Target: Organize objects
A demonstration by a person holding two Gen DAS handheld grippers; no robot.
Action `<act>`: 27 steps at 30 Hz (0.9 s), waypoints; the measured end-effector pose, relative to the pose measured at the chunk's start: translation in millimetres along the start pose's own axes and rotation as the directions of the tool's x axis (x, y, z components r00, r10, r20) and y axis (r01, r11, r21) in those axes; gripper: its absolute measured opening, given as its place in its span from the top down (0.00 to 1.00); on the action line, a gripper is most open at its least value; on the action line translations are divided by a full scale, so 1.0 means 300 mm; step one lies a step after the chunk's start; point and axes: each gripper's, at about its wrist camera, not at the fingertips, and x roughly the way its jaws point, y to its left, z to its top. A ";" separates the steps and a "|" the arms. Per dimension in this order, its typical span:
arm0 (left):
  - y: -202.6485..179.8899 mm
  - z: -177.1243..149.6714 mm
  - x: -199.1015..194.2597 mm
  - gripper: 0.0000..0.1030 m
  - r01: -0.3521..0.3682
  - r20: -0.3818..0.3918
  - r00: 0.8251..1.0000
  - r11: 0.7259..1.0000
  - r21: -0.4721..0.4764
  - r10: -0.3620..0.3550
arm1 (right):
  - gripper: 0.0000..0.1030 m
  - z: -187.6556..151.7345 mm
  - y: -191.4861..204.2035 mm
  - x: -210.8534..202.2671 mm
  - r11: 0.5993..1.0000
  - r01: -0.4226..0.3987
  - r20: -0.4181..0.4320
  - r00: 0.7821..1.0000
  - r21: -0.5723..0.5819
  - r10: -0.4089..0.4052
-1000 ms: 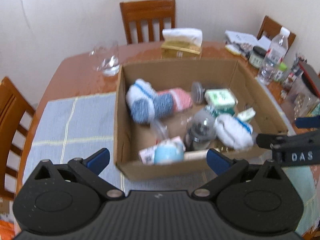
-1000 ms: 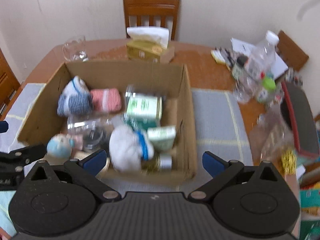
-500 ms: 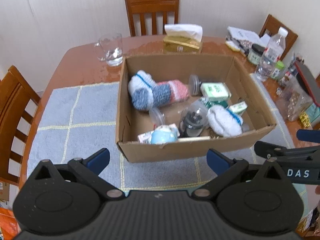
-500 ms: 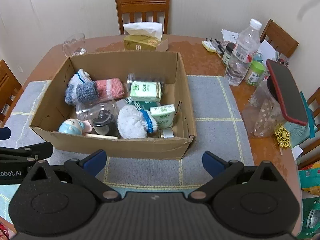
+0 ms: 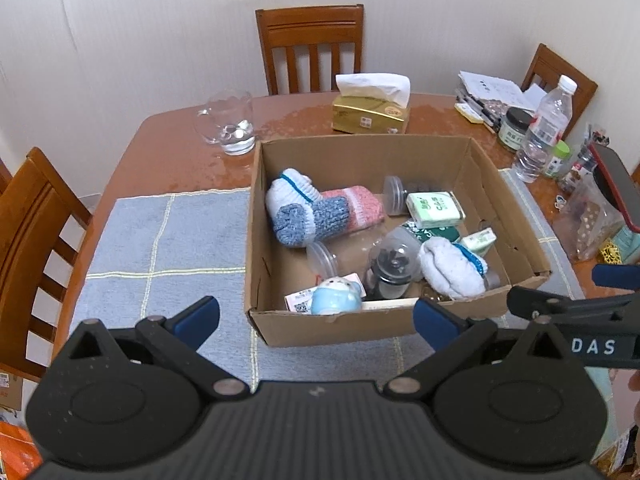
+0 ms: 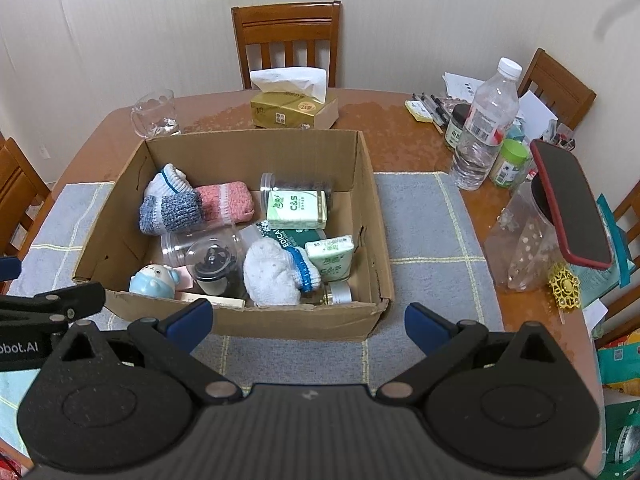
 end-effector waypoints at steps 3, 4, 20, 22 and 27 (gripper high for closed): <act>0.004 -0.002 0.003 0.01 0.014 -0.005 1.000 1.000 -0.010 -0.014 | 0.00 -0.002 0.004 0.015 1.000 -0.003 -0.013 1.000 0.002 0.003; 0.003 -0.003 0.004 0.01 0.019 -0.006 1.000 1.000 -0.009 -0.019 | 0.00 -0.001 0.005 0.018 1.000 -0.007 -0.018 1.000 0.002 0.007; 0.009 -0.007 0.003 0.01 -0.015 -0.034 0.999 1.000 -0.017 0.014 | 0.00 0.002 0.017 0.034 1.000 -0.018 -0.025 1.000 0.009 0.018; 0.007 -0.008 0.003 0.01 -0.020 -0.036 0.999 1.000 -0.014 0.020 | 0.00 0.002 0.015 0.035 1.000 -0.016 -0.026 1.000 0.012 0.017; 0.009 -0.007 -0.005 0.01 -0.018 -0.034 0.999 1.000 -0.010 0.018 | 0.00 -0.001 0.015 0.031 1.000 -0.020 -0.026 0.999 0.012 0.021</act>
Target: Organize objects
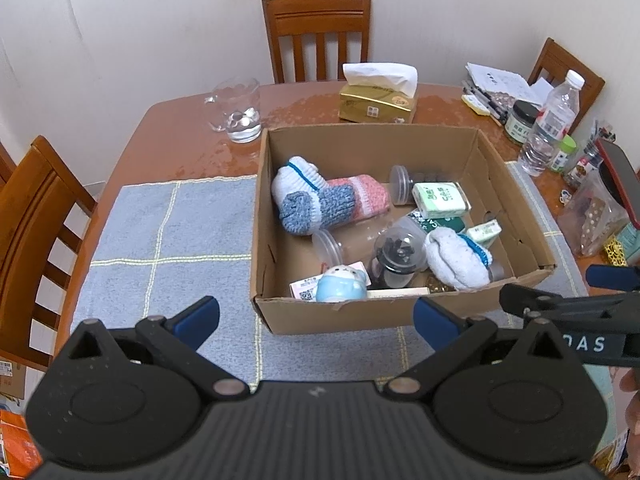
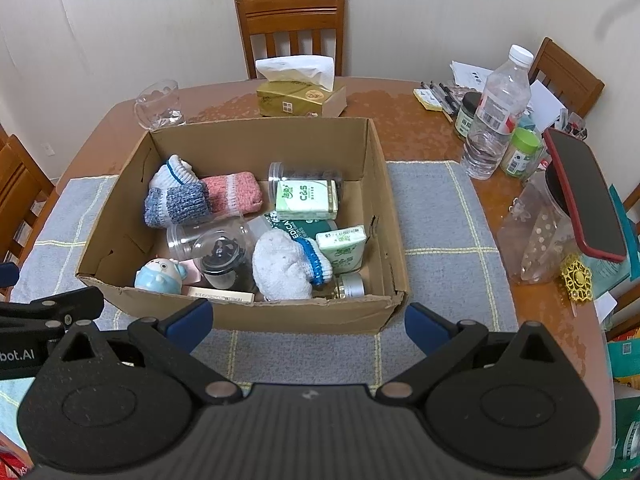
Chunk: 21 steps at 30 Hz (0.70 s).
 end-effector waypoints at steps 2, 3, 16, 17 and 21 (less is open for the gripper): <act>-0.005 0.001 -0.002 0.01 -0.006 -0.001 1.000 1.000 0.008 0.006 | 0.00 -0.001 0.001 -0.001 1.000 0.001 -0.001 1.000 0.001 -0.001; -0.008 0.001 -0.004 0.01 -0.009 0.002 1.000 1.000 0.012 0.009 | 0.00 -0.001 0.001 -0.001 1.000 0.001 0.000 1.000 0.002 -0.001; -0.022 0.012 -0.023 0.01 -0.029 0.018 0.999 0.999 0.037 0.028 | 0.00 0.004 0.001 -0.008 1.000 0.008 0.004 1.000 0.006 -0.008; -0.023 0.013 -0.023 0.01 -0.031 0.020 0.999 0.999 0.040 0.030 | 0.00 0.006 0.002 -0.008 1.000 0.008 0.004 1.000 0.005 -0.008; -0.024 0.014 -0.027 0.01 -0.033 0.019 0.999 0.999 0.043 0.032 | 0.00 0.008 0.002 -0.007 1.000 0.012 0.002 1.000 0.008 -0.012</act>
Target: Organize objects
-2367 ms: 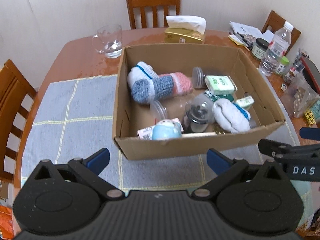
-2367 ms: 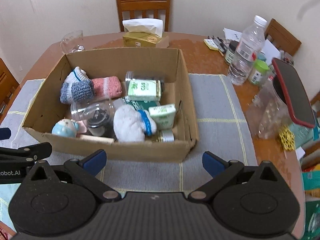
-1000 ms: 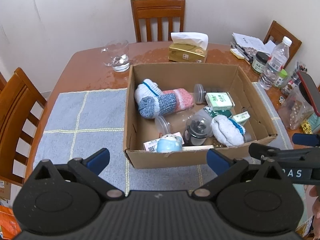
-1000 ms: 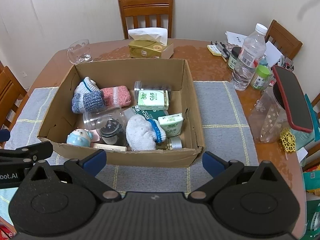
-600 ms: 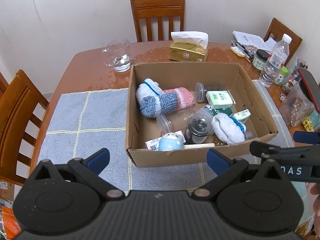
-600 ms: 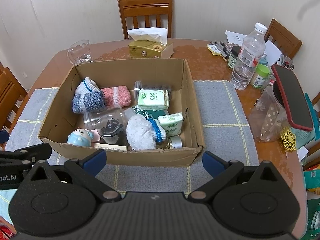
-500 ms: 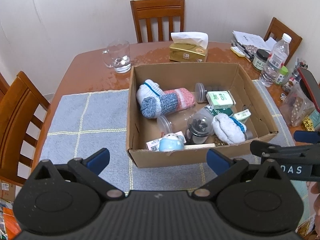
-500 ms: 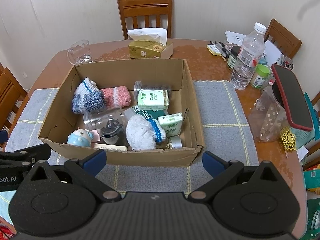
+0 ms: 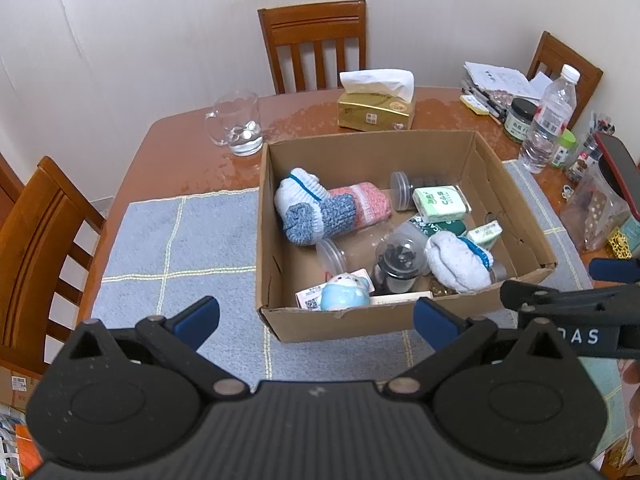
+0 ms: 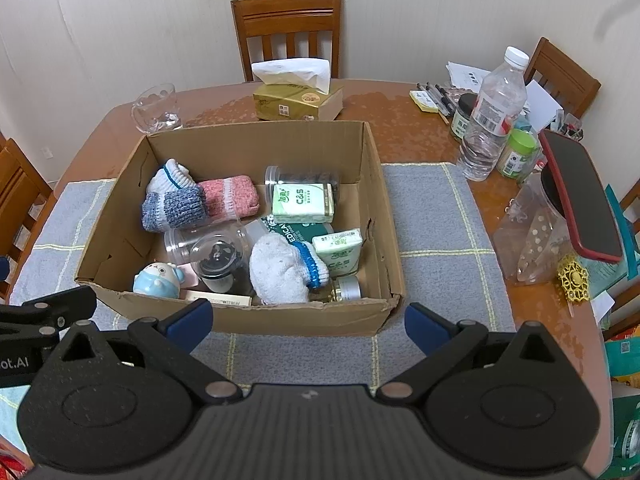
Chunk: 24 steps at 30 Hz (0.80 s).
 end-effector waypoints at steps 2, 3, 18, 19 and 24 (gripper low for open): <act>0.000 0.001 -0.001 0.01 -0.001 0.001 1.000 1.000 0.000 0.001 | 0.00 0.002 0.000 0.000 1.000 0.003 0.001 1.000 0.001 -0.003; 0.000 0.002 -0.001 0.01 -0.002 0.002 1.000 1.000 0.000 0.002 | 0.00 0.004 -0.001 -0.001 1.000 0.002 0.003 1.000 0.002 -0.002; -0.002 0.016 0.002 0.01 -0.003 0.002 1.000 1.000 0.004 0.003 | 0.00 0.012 -0.005 0.002 1.000 0.001 0.001 1.000 0.000 -0.001; -0.003 0.017 0.002 0.01 -0.004 0.002 1.000 1.000 0.006 0.004 | 0.00 0.013 -0.007 0.002 1.000 0.001 0.001 1.000 0.001 -0.001; -0.006 0.020 0.004 0.01 -0.003 0.000 1.000 1.000 0.005 0.003 | 0.00 0.016 -0.010 0.003 1.000 0.000 0.001 1.000 0.000 0.000</act>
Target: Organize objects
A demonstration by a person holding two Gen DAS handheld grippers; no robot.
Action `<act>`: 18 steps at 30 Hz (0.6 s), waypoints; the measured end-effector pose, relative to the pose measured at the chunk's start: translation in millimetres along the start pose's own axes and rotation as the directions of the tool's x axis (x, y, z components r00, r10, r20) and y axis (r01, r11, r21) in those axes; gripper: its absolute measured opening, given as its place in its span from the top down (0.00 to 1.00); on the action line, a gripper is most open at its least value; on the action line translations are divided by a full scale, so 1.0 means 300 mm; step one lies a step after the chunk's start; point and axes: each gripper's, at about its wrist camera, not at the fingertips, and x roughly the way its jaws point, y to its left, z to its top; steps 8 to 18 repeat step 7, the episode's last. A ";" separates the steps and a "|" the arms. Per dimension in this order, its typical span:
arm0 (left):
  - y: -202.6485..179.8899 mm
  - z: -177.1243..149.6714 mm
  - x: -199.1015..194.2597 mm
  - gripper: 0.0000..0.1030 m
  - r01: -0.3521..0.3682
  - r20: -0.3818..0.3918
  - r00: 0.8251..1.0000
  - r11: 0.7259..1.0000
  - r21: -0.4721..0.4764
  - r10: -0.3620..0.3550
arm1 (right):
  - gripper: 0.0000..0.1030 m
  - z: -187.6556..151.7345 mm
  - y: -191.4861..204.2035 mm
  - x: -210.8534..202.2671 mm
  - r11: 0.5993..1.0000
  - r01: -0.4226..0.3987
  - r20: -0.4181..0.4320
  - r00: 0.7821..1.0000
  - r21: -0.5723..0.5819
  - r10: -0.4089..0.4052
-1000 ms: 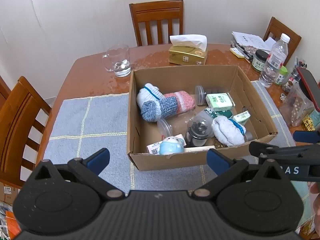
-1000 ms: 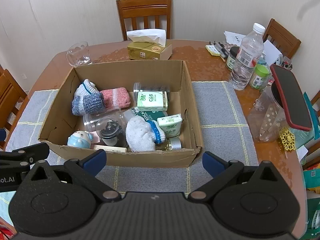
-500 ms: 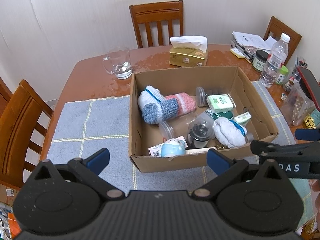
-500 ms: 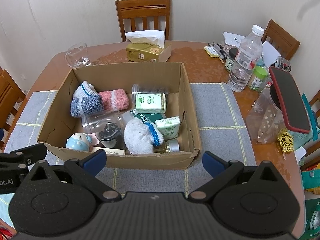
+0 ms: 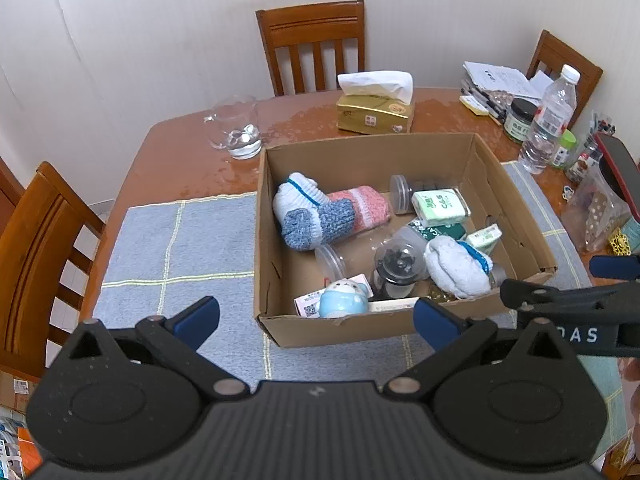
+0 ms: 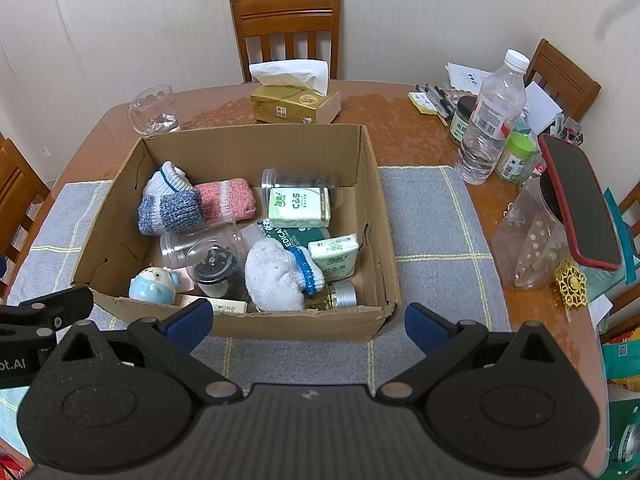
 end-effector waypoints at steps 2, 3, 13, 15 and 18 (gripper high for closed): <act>-0.004 0.000 0.003 0.01 0.000 -0.002 1.000 1.000 0.000 0.000 | 0.00 0.002 -0.005 0.002 1.000 -0.002 0.000 1.000 -0.001 0.002; -0.005 0.001 0.005 0.01 -0.001 -0.002 1.000 1.000 0.001 0.001 | 0.00 0.004 -0.006 0.004 1.000 -0.003 -0.001 1.000 -0.002 0.003; -0.007 0.002 0.010 0.01 0.000 -0.007 1.000 1.000 0.001 0.000 | 0.00 0.008 -0.012 0.011 1.000 -0.007 -0.005 1.000 -0.006 0.007; -0.007 0.002 0.010 0.01 0.000 -0.007 1.000 1.000 0.001 0.000 | 0.00 0.008 -0.012 0.011 1.000 -0.007 -0.005 1.000 -0.006 0.007; -0.007 0.002 0.010 0.01 0.000 -0.007 1.000 1.000 0.001 0.000 | 0.00 0.008 -0.012 0.011 1.000 -0.007 -0.005 1.000 -0.006 0.007</act>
